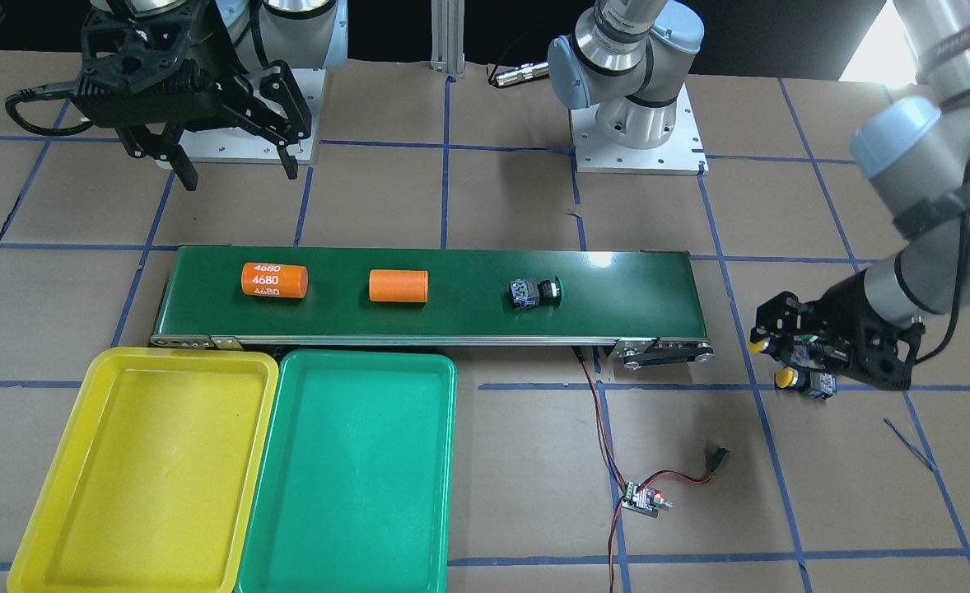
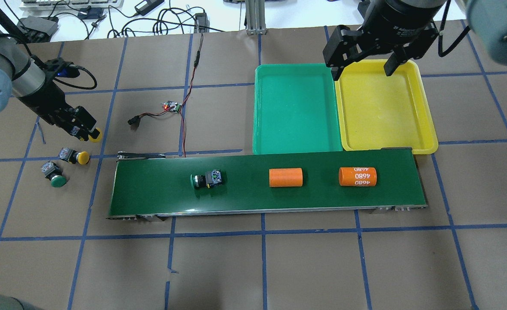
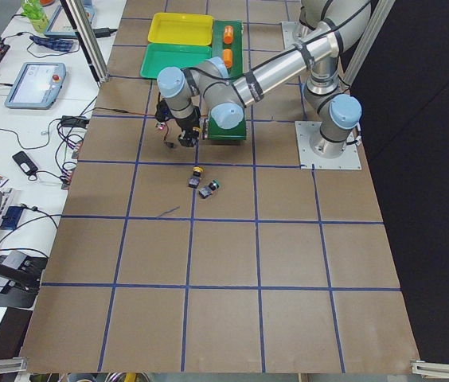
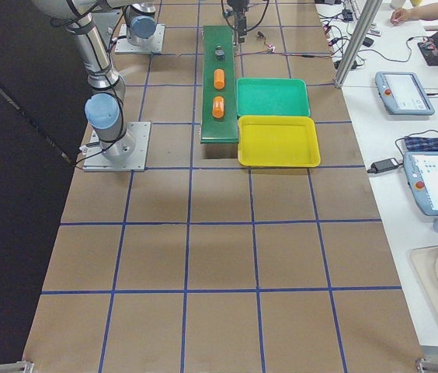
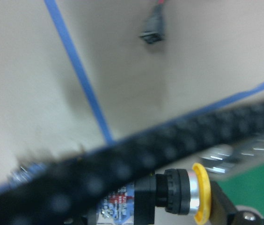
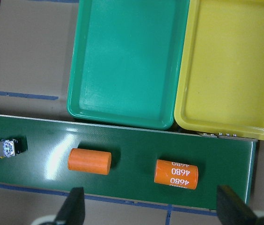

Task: Sort buttons by color to trays
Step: 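Grasp a yellow-capped push-button switch with the left gripper, then place the yellow-capped switch on the conveyor belt, release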

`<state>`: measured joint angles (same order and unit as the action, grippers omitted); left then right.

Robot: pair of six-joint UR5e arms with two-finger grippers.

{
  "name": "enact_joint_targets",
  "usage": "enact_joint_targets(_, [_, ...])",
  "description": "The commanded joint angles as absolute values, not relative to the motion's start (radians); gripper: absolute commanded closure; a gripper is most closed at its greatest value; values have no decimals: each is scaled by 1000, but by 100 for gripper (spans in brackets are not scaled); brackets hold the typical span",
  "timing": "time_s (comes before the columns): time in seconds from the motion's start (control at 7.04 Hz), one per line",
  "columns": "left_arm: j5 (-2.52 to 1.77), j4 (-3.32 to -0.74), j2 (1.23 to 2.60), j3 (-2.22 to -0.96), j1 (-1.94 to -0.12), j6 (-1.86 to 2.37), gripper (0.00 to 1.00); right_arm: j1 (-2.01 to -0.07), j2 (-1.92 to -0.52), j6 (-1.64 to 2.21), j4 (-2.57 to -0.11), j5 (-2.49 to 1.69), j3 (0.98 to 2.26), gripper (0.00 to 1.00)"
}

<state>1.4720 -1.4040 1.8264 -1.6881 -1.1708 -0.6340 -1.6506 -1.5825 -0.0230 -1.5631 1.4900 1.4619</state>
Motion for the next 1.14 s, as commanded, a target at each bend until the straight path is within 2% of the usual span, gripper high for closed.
enact_joint_targets(0.0, [1445,-1483,1682,-1794,-1234,-420,89,-1651,-1582,-23,-1563,1491,1462,0])
enact_joint_targets(0.28, [1459,-1386,1631,-1922,-1357,-208,89,-1651,-1582,-23,-1563,1491,1462,0])
enact_joint_targets(0.57, [1515,-1254,1632,-2023,-1455,-60,89,-1652,-1583,-23,-1565,1489,1462,0])
enact_joint_targets(0.71, [1520,-1126,1641,-2098,-1471,24,86,-1652,-1583,-23,-1565,1489,1462,0])
enact_joint_targets(0.85, [1519,-1052,1654,-2129,-1471,41,35,-1652,-1583,-23,-1565,1489,1462,0])
enact_joint_targets(0.99, [1522,-1046,1658,-2123,-1471,51,0,-1652,-1582,-23,-1565,1489,1462,0])
